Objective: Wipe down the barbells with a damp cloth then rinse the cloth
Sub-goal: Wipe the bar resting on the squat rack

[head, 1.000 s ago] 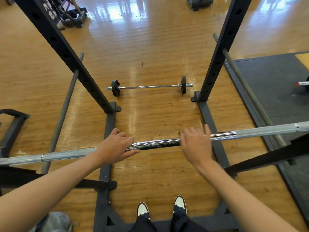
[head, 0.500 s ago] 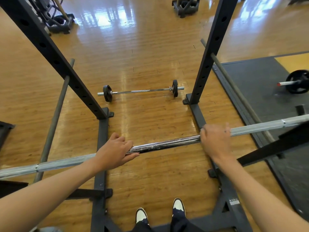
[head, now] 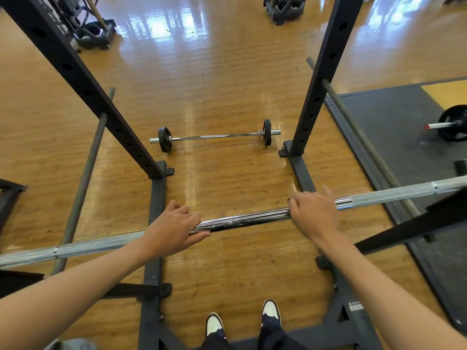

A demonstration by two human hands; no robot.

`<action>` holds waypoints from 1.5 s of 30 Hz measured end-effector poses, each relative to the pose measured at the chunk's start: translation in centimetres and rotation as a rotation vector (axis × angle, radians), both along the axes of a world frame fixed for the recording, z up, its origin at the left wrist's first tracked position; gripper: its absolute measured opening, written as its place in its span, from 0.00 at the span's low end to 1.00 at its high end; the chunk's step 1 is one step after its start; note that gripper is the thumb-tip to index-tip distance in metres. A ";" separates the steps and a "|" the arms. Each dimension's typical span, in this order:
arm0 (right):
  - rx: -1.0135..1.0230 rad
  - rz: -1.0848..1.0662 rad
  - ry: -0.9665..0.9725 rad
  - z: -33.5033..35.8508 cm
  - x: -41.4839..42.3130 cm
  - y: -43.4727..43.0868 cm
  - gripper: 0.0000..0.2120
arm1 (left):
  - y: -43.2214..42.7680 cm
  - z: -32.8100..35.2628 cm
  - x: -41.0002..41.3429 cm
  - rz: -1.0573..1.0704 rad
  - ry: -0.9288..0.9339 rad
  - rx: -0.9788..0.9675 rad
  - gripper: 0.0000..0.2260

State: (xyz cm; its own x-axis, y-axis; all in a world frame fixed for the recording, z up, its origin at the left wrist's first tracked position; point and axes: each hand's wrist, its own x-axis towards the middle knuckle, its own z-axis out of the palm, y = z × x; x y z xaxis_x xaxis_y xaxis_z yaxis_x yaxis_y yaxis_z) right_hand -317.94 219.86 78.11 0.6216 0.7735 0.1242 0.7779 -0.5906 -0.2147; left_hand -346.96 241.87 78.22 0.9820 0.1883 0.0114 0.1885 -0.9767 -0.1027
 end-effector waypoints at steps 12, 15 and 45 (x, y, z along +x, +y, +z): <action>0.003 -0.090 -0.103 0.1 4.7 -3.9 0.18 | -0.2 0.0 0.0 -0.012 -0.033 0.027 0.24; 0.026 -0.035 -0.004 0.3 0.9 -0.6 0.20 | -0.2 0.2 0.1 -0.014 -0.041 0.031 0.23; -0.138 0.086 0.019 0.4 0.7 0.7 0.19 | -0.4 0.5 0.2 0.025 0.028 -0.017 0.24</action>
State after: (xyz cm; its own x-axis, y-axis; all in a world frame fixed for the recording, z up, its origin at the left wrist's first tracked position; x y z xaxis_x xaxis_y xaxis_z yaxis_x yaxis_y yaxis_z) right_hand -317.26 220.58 78.55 0.5532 0.8330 0.0020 0.8236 -0.5466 -0.1516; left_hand -346.72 241.50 78.75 0.9769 0.2129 -0.0196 0.2102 -0.9733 -0.0923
